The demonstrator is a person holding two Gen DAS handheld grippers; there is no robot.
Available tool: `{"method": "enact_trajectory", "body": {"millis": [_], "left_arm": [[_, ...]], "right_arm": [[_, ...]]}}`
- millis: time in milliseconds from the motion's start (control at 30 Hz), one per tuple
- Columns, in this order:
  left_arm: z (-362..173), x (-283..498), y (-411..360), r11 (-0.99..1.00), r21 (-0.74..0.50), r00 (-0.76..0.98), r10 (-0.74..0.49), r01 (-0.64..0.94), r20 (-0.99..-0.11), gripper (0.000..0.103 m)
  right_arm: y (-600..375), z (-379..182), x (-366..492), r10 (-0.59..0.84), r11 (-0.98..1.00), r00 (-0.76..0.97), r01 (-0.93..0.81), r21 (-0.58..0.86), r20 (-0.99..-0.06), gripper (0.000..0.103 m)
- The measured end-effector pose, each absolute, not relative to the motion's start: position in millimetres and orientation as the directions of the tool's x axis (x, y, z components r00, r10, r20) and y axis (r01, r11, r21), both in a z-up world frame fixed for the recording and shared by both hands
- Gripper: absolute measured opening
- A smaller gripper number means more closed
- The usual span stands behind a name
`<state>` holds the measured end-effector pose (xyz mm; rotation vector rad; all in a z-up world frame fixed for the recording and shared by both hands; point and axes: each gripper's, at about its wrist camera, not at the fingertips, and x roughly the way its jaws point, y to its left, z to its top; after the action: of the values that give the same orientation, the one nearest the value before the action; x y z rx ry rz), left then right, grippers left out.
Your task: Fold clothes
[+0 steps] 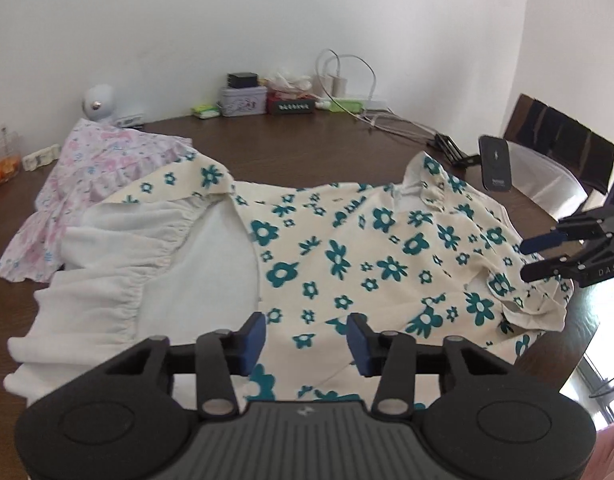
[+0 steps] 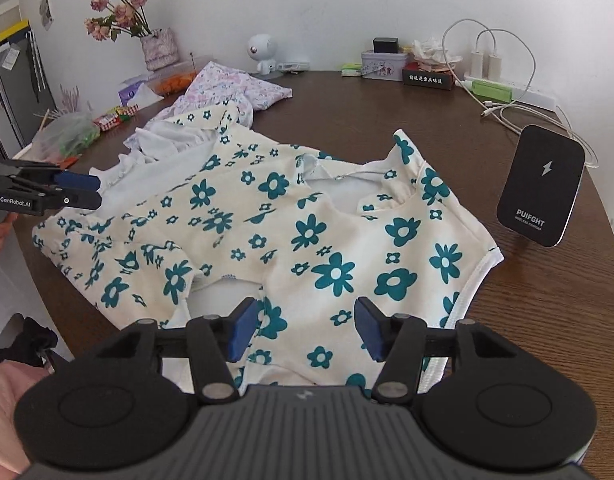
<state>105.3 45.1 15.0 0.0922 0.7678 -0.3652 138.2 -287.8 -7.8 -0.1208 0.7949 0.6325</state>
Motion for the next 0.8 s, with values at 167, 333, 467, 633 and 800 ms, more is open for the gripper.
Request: {"method": "enact_trajectory", "body": {"millis": [167,333,467,633,800], "left_arm": [[-14.5,116.6,1.9,0.858,-0.052,0.555,-0.375,0.511,-0.743,0.024],[-8.8,104.1,-19.1,0.763,-0.049,0.495,-0.466,0.645,-0.734,0.028],[3.4,113.1,-42.7,0.749,-0.008,0.531,-0.477,0.663,-0.7,0.041],[-8.1,134.9,-68.1,0.67,-0.018,0.426,-0.493,0.742,-0.759,0.039],[-14.4,136.9,-75.8,0.611,-0.039,0.358,-0.514,0.791,-0.78,0.013]], "right_arm": [[-279.0,-23.1,136.5,0.43,0.811,0.516,-0.581,0.066,-0.741,0.05],[-283.2,-13.0,135.7,0.421,0.82,0.523,-0.569,0.064,-0.741,0.048],[-268.5,1.5,151.4,0.447,0.809,0.562,-0.586,0.046,-0.696,0.056],[-237.6,4.2,198.6,0.456,0.79,0.523,-0.611,0.056,-0.72,0.056],[-202.3,2.0,242.8,0.454,0.786,0.499,-0.615,0.068,-0.738,0.06]]}}
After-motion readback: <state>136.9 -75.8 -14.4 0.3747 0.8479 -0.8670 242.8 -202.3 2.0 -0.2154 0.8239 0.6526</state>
